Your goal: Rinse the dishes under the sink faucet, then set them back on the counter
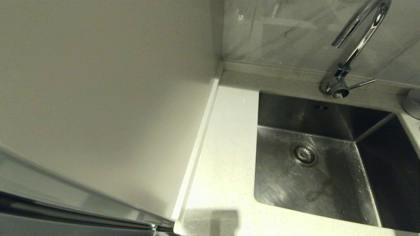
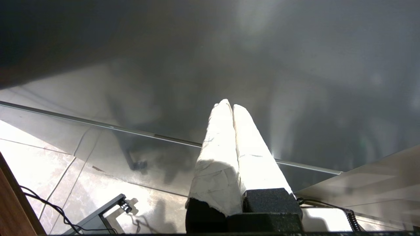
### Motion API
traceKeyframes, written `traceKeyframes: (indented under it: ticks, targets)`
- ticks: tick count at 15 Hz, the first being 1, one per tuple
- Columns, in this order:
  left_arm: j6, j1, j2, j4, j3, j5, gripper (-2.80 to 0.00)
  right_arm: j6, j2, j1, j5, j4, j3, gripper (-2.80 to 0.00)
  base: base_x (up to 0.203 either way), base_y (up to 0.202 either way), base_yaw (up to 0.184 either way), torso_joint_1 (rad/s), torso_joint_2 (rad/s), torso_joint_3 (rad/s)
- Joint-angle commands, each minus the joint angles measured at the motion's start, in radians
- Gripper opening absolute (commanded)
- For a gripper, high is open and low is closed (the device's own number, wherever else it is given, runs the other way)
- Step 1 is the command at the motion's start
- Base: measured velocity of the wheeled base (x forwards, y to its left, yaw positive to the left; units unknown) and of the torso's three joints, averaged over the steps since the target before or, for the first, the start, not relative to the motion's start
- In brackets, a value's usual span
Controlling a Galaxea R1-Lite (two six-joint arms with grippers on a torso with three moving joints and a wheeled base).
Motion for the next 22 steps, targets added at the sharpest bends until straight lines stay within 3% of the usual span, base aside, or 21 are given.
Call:
traceKeyframes:
  ticks: [1, 4, 9, 11, 15, 19, 22]
  targets:
    - [-0.001, 0.000, -0.005, 0.000, 0.000, 0.000, -2.80, -0.003, -0.158, 0.038, 0.007, -0.005, 0.126, -2.80, 0.000, 0.000, 0.000, 0.000, 0.00, 0.000]
    - [0.000, 0.000, -0.003, 0.000, 0.000, 0.000, -2.80, -0.008, -0.324, 0.068, 0.010, -0.108, 0.419, -2.80, 0.000, 0.000, 0.000, 0.000, 0.00, 0.000]
    - [-0.001, 0.000, -0.004, 0.000, 0.000, 0.000, -2.80, -0.095, -0.586, 0.103, 0.013, -0.662, 0.958, -2.80, 0.000, 0.000, 0.000, 0.000, 0.00, 0.000]
    - [-0.001, 0.000, -0.003, 0.000, 0.000, 0.000, -2.80, -0.080, -0.682, 0.207, 0.009, -0.783, 1.124, -2.80, 0.000, 0.000, 0.000, 0.000, 0.00, 0.000]
    - [0.000, 0.000, -0.003, 0.000, 0.000, 0.000, -2.80, -0.023, -0.878, 0.259, 0.009, -0.809, 1.330, -2.80, 0.000, 0.000, 0.000, 0.000, 0.00, 0.000]
    - [-0.001, 0.000, -0.003, 0.000, 0.000, 0.000, -2.80, 0.095, -1.078, 0.284, 0.133, -0.693, 1.365, -2.80, 0.000, 0.000, 0.000, 0.000, 0.00, 0.000]
    - [-0.001, 0.000, -0.003, 0.000, 0.000, 0.000, -2.80, 0.103, -1.179, 0.290, 0.169, -0.628, 1.361, -2.80, 0.000, 0.000, 0.000, 0.000, 0.00, 0.000]
